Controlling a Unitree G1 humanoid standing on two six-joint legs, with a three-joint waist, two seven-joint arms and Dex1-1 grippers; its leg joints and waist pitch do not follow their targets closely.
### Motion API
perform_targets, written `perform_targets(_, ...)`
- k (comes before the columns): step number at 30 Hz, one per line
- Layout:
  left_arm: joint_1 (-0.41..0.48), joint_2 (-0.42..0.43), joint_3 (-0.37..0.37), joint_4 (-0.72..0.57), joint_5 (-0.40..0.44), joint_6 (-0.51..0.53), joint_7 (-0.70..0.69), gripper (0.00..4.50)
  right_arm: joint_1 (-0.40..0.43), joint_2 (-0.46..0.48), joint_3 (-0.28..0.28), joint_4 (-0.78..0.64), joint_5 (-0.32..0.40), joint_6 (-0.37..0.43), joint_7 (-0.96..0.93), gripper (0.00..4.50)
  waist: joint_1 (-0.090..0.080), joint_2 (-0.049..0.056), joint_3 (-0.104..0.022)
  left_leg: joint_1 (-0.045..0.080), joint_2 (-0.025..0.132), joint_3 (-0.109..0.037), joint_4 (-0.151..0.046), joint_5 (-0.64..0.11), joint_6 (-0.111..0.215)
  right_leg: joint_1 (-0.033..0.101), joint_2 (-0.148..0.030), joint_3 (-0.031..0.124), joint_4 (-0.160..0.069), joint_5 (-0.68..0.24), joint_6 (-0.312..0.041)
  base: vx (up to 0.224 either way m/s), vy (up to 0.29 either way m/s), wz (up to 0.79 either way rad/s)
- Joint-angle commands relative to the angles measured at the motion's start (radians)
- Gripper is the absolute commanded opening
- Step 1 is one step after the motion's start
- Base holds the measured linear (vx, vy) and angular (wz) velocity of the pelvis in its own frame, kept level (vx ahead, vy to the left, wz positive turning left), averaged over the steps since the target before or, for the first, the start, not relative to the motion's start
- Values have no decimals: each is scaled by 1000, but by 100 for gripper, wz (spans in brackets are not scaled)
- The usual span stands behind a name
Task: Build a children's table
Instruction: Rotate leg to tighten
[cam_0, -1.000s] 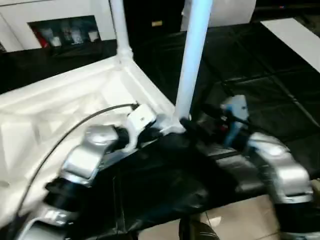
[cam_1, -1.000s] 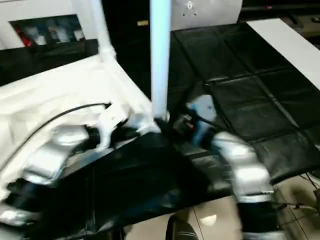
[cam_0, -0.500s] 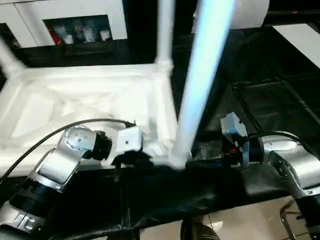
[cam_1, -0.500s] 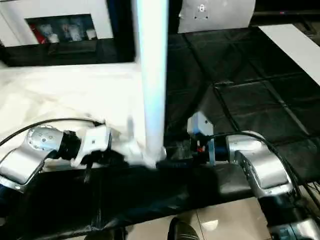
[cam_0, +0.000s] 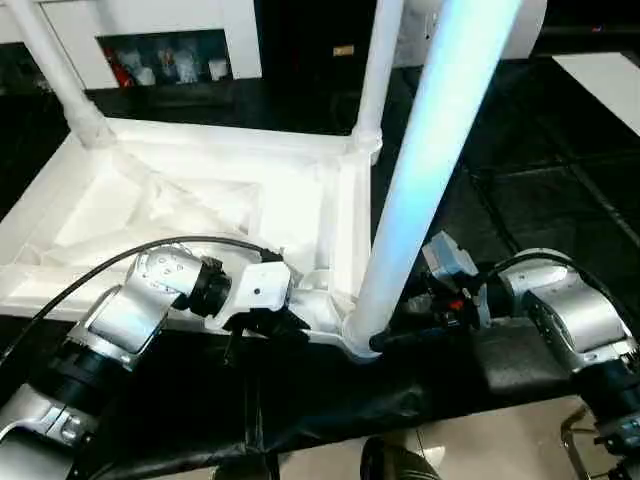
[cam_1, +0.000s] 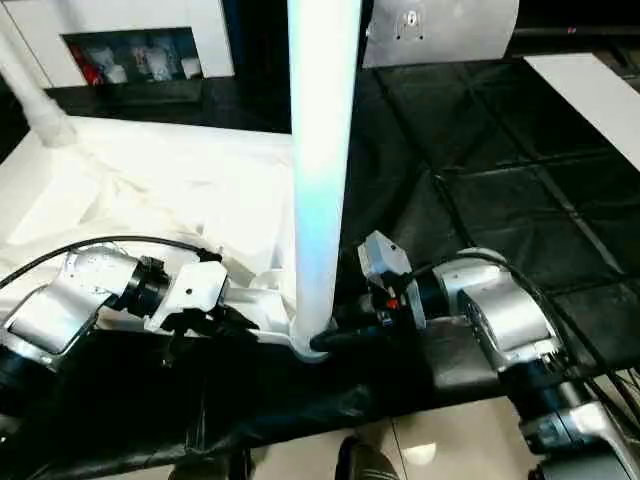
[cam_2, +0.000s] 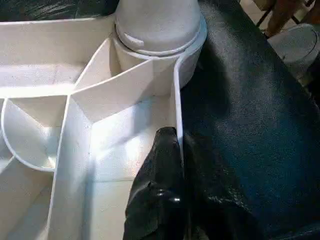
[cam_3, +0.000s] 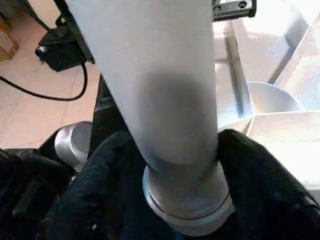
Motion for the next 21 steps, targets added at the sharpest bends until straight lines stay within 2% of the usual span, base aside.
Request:
perform_targets(1, -20, -9, -30, -8, 12, -27, -25, 0, -8, 7, 19, 2, -3, -11, 28, 252, -9, -9, -65, 28, 61, -24, -69, -194, 78, 50, -69, 48, -64, -280, -243, 0, 0, 0)
perform_targets(3, -22, -10, -27, -2, 13, -30, -25, 0, -8, 13, 25, 3, -1, -11, 34, 243, -9, -8, -65, 29, 61, -23, -69, -195, 78, 50, -70, 49, -65, -283, -244, 0, 0, 0)
perform_targets(5, -23, -12, -24, 1, 12, -29, -22, 0, -5, 15, 27, 0, 2, -11, 36, 214, -8, -8, -65, 28, 61, -23, -69, -192, 79, 50, -70, 49, -65, -281, -244, 0, 0, 0)
perform_targets(8, -18, -19, -11, -2, 0, -3, -3, 0, 11, 14, 21, -23, 24, 13, 34, 206, -6, -2, -67, 30, 62, -24, -69, -201, 75, 50, -70, 49, -65, -283, -247, 0, 0, 0)
perform_targets(9, -13, -24, 0, -10, -7, 22, 16, 0, 24, 15, 13, -42, 38, 33, 27, 202, -7, -3, -66, 30, 63, -24, -70, -203, 73, 50, -69, 49, -66, -282, -248, 0, 0, 0)
perform_targets(10, -11, -26, 4, -14, -9, 33, 23, 0, 29, 15, 9, -50, 44, 40, 23, 200, -5, 2, -67, 30, 63, -24, -70, -204, 71, 51, -69, 49, -65, -278, -251, 0, 0, 0)
perform_targets(12, -7, -33, 14, -24, -10, 62, 50, 0, 44, 17, -1, -70, 54, 59, 5, 199, -3, 1, -67, 30, 64, -24, -72, -207, 68, 52, -69, 49, -65, -269, -254, 0, 0, 0)
perform_targets(14, 7, -62, 45, -60, -24, 160, 124, 0, 85, 40, -38, -122, 79, 105, -77, 198, 1, 10, -69, 31, 65, -26, -72, -211, 59, 52, -70, 49, -64, -258, -261, 0, 0, 0)
perform_targets(15, 12, -75, 55, -77, -29, 197, 152, 0, 101, 51, -51, -142, 86, 125, -114, 198, -2, 6, -66, 28, 64, -25, -74, -224, 54, 53, -69, 50, -67, -273, -257, 0, 0, 0)
perform_targets(16, 17, -89, 63, -95, -32, 237, 179, 0, 116, 62, -63, -162, 92, 145, -153, 198, 0, 8, -66, 29, 63, -27, -74, -234, 51, 52, -70, 49, -70, -292, -255, 0, 0, 0)
perform_targets(18, 21, -107, 71, -112, -31, 276, 214, 0, 135, 76, -74, -188, 97, 166, -193, 198, -5, 4, -64, 28, 60, -29, -77, -256, 40, 53, -71, 48, -77, -352, -235, 0, 0, 0)
perform_targets(19, 23, -146, 83, -132, -19, 338, 283, 0, 168, 99, -86, -229, 90, 186, -263, 198, -10, 9, -62, 26, 61, -31, -79, -265, 28, 53, -71, 50, -80, -375, -219, 0, 0, 0)
perform_targets(21, 22, -170, 89, -143, -11, 377, 326, 0, 185, 114, -90, -248, 69, 189, -308, 198, -14, 7, -65, 27, 57, -33, -78, -269, 25, 53, -72, 48, -82, -393, -209, 0, 0, 0)
